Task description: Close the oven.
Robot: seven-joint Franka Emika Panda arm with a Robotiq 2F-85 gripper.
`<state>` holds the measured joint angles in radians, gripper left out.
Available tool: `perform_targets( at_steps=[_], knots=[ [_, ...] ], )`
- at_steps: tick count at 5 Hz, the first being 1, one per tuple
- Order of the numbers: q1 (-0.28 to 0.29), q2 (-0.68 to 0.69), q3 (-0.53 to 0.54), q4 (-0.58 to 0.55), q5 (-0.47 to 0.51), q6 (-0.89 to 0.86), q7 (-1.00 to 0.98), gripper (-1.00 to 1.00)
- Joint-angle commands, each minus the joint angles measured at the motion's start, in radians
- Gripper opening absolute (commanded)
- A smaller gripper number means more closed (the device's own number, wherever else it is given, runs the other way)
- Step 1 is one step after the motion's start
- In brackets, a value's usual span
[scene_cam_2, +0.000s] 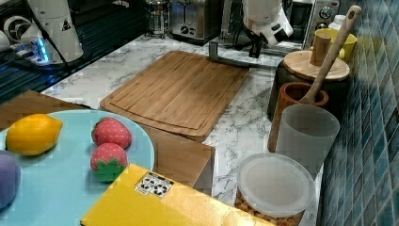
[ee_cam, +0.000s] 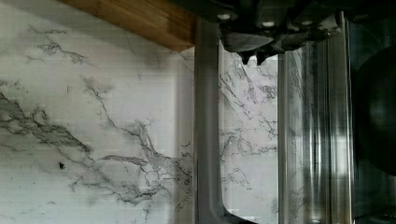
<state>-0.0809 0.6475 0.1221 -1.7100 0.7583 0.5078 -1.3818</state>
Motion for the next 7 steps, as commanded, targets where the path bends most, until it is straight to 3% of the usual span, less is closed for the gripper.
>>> perform_targets(
  at_steps=[1,4,7],
  knots=[
    [0.058,0.044,-0.011,0.188,-0.061,-0.131,0.129,-1.0],
    [0.063,-0.003,0.038,0.131,0.013,-0.167,0.162,-1.0],
    [0.101,-0.228,0.119,0.099,0.066,-0.141,0.197,-1.0]
  ],
)
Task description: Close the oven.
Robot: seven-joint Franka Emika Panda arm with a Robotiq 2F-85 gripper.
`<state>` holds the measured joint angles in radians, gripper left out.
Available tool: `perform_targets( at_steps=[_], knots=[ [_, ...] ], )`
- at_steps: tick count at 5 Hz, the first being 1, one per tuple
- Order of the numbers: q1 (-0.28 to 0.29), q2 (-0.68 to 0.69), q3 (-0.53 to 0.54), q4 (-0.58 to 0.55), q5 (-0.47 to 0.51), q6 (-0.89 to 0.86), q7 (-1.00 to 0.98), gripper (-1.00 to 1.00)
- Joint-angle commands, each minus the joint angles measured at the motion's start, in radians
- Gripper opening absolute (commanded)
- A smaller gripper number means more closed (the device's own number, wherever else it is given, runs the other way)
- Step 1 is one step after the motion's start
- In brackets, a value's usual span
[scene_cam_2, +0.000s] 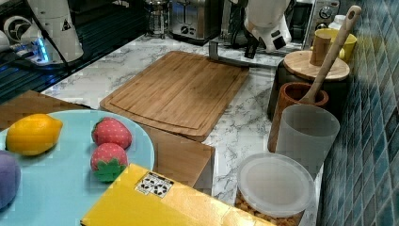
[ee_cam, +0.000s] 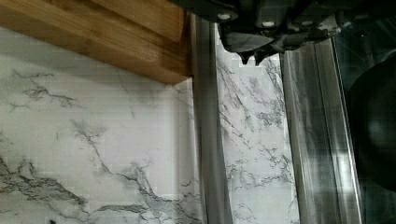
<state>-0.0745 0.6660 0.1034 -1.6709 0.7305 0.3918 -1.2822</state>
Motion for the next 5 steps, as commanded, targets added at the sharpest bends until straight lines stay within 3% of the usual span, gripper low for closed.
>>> perform_targets(
  at_steps=[1,3,5],
  knots=[
    [0.162,-0.306,0.14,0.068,0.043,0.003,0.123,-1.0],
    [0.379,-0.229,0.118,0.161,-0.387,0.044,0.385,-1.0],
    [0.447,-0.249,0.139,0.107,-0.588,0.184,0.523,-1.0]
  ],
)
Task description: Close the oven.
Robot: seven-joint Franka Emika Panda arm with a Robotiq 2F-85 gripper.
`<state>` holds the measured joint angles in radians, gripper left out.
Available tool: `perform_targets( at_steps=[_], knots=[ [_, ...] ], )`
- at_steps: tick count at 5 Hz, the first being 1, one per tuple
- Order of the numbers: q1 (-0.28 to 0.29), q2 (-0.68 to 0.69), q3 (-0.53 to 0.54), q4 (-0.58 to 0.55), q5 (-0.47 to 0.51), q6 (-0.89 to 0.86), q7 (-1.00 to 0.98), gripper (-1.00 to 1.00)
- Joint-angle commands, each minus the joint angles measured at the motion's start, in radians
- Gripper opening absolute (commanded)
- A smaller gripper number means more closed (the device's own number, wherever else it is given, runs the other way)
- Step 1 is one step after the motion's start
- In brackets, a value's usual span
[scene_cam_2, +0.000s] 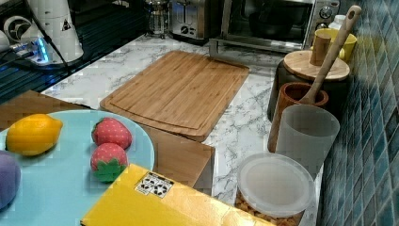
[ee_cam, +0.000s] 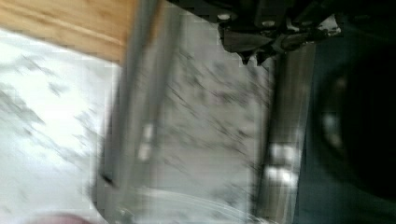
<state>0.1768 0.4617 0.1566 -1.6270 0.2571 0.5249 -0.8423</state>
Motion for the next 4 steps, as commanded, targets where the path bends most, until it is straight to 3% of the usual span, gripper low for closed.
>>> perform_targets(
  at_steps=[1,4],
  knots=[
    [0.27,-0.08,0.015,0.064,-0.287,0.063,0.261,-1.0],
    [0.265,-0.08,0.021,0.064,-0.29,0.063,0.263,-1.0]
  ],
)
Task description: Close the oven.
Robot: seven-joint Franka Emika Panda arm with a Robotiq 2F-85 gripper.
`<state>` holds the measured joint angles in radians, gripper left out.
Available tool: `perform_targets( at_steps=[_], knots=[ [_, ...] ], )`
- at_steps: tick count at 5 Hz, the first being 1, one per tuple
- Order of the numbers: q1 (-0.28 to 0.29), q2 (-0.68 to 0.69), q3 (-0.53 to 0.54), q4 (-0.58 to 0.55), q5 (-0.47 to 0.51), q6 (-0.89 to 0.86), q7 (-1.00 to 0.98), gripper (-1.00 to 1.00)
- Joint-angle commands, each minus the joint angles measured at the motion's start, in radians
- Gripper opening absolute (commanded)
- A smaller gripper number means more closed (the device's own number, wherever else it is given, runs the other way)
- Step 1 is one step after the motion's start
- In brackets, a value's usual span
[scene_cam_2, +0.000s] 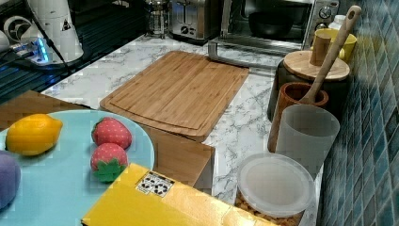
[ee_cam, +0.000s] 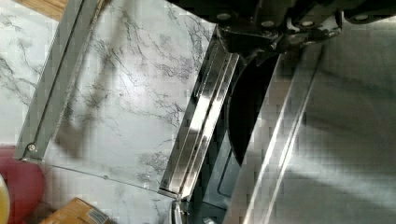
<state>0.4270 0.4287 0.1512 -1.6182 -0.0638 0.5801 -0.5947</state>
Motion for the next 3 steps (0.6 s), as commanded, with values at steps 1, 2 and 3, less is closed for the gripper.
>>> perform_targets(
  at_steps=[1,2,3],
  knots=[
    [0.008,-0.046,0.035,0.055,0.027,0.008,0.018,-1.0],
    [0.004,-0.046,0.04,0.055,0.025,0.008,0.019,-1.0],
    [0.002,-0.046,0.042,0.055,0.024,0.008,0.02,-1.0]
  ],
)
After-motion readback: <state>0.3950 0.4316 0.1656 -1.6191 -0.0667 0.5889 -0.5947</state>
